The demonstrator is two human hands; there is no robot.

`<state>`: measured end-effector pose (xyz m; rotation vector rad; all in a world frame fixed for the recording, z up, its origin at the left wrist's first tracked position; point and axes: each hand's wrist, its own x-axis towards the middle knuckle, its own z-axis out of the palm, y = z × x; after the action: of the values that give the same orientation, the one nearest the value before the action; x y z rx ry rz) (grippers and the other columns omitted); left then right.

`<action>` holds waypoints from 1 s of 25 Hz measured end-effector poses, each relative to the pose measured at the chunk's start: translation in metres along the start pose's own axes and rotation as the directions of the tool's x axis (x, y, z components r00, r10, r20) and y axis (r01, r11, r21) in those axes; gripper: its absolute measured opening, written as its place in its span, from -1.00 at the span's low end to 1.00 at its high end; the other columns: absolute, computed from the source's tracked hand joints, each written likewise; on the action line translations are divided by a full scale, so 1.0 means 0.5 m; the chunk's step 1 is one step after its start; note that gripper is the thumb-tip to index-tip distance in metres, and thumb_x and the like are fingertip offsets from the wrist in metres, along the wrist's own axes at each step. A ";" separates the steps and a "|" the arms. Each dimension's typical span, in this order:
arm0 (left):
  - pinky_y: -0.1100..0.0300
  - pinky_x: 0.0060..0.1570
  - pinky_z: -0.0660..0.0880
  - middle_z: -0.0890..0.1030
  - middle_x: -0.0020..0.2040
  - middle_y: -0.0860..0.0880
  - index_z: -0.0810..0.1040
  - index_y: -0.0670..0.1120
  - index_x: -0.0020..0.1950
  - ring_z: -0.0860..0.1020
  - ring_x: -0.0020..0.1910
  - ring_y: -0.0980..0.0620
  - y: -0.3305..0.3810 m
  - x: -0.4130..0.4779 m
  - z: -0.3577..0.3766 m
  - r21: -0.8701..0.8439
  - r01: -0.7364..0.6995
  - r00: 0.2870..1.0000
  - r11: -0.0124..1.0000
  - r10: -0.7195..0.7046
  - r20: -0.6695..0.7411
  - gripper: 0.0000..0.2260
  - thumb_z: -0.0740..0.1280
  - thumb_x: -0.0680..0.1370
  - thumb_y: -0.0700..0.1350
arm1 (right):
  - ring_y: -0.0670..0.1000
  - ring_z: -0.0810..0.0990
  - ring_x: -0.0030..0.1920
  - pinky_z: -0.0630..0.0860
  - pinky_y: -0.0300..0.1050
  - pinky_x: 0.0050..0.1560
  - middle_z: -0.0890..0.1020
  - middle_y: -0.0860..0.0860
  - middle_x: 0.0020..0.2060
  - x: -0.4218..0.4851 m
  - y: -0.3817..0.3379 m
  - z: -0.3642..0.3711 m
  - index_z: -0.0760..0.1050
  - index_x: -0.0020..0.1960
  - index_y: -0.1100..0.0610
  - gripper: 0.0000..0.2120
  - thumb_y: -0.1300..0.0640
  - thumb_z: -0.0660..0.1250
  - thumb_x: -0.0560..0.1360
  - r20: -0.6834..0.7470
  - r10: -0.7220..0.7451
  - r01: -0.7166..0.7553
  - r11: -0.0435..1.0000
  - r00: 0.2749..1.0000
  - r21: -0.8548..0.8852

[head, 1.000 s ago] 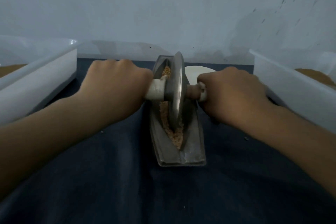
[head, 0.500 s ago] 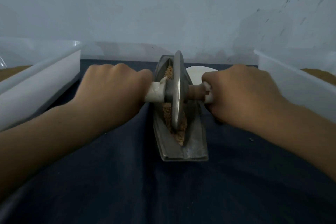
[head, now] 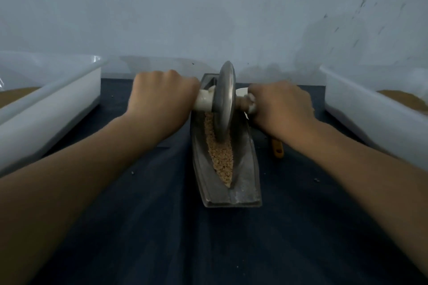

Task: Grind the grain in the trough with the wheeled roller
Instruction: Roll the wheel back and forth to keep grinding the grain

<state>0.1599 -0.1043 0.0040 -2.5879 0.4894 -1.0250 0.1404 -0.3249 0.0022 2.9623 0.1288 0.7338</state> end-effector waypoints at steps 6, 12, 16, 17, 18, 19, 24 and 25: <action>0.30 -0.39 0.00 0.14 -0.49 0.02 0.16 0.01 -0.28 0.10 -0.53 0.03 -0.025 -0.081 -0.042 -0.067 -0.078 0.995 0.995 0.073 -0.069 -0.61 0.43 0.27 -0.10 | -0.08 0.21 -0.55 0.08 -0.33 -0.43 0.26 -0.14 -0.54 -0.101 0.019 -0.062 0.17 -0.40 -0.10 -0.75 -0.07 0.27 0.21 -0.127 -0.164 0.156 0.985 0.978 -0.071; 0.09 -0.34 0.29 0.42 -0.31 -0.09 0.54 -0.08 -0.06 0.52 -0.28 -0.18 0.011 0.062 0.027 -0.040 0.112 0.988 0.993 -0.107 0.114 -0.96 0.32 0.52 -0.19 | 0.10 0.47 -0.20 0.33 -0.10 -0.30 0.59 0.09 -0.11 0.085 -0.015 0.020 0.53 -0.02 0.06 -0.95 0.18 0.31 0.55 0.022 0.082 -0.080 0.995 0.996 -0.063; 0.22 -0.45 0.07 0.35 -0.43 -0.06 0.35 -0.06 -0.23 0.41 -0.49 -0.11 0.002 -0.023 -0.017 -0.007 0.002 1.000 1.000 -0.001 0.012 -0.79 0.40 0.42 -0.16 | 0.07 0.46 -0.32 0.31 -0.11 -0.36 0.48 -0.02 -0.34 -0.021 0.008 -0.015 0.35 -0.24 -0.06 -0.82 0.03 0.33 0.47 0.005 -0.042 0.042 0.999 0.999 -0.021; 0.25 -0.44 0.01 0.27 -0.49 -0.04 0.27 -0.04 -0.27 0.27 -0.55 -0.05 -0.005 -0.054 -0.031 -0.022 -0.031 0.998 0.999 0.029 -0.058 -0.69 0.43 0.35 -0.17 | 0.05 0.42 -0.41 0.25 -0.16 -0.42 0.40 -0.06 -0.43 -0.065 0.012 -0.037 0.24 -0.31 -0.08 -0.77 -0.01 0.29 0.40 -0.065 -0.114 0.112 0.993 0.991 -0.033; 0.28 -0.41 -0.01 0.24 -0.51 -0.01 0.21 -0.02 -0.28 0.18 -0.55 -0.01 -0.015 -0.079 -0.046 -0.057 -0.049 0.995 0.997 0.044 -0.092 -0.64 0.44 0.30 -0.15 | 0.01 0.34 -0.50 0.16 -0.23 -0.46 0.31 -0.10 -0.49 -0.101 0.016 -0.058 0.15 -0.34 -0.09 -0.78 -0.05 0.22 0.32 -0.129 -0.183 0.179 0.983 0.975 -0.043; 0.29 -0.40 -0.01 0.25 -0.51 0.01 0.19 -0.01 -0.28 0.14 -0.53 0.00 -0.023 -0.096 -0.052 -0.076 -0.066 0.993 0.995 0.058 -0.102 -0.62 0.44 0.27 -0.12 | -0.03 0.26 -0.55 0.10 -0.29 -0.47 0.24 -0.13 -0.53 -0.123 0.020 -0.071 0.11 -0.34 -0.11 -0.80 -0.08 0.15 0.26 -0.176 -0.224 0.218 0.975 0.959 -0.051; 0.26 -0.42 0.08 0.25 -0.47 -0.01 0.32 -0.02 -0.30 0.26 -0.54 -0.04 -0.005 -0.040 0.002 -0.053 0.029 1.000 0.998 -0.029 -0.008 -0.77 0.40 0.34 -0.11 | 0.05 0.43 -0.38 0.24 -0.16 -0.41 0.40 -0.07 -0.40 -0.022 0.001 -0.020 0.36 -0.29 -0.05 -0.79 0.07 0.38 0.40 -0.032 -0.042 0.038 0.992 0.999 -0.124; 0.20 -0.42 0.16 0.31 -0.43 -0.04 0.39 -0.05 -0.26 0.37 -0.48 -0.10 0.002 -0.005 0.021 -0.052 0.073 0.997 0.996 -0.072 0.009 -0.84 0.38 0.41 -0.14 | 0.06 0.44 -0.31 0.28 -0.13 -0.36 0.43 -0.04 -0.33 0.017 -0.007 -0.005 0.45 -0.19 -0.04 -0.88 0.09 0.37 0.47 -0.012 0.010 -0.011 0.993 1.000 -0.114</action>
<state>0.1652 -0.1024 -0.0051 -2.6722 0.4292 -1.0397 0.1464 -0.3203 0.0078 2.8533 0.0696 0.7331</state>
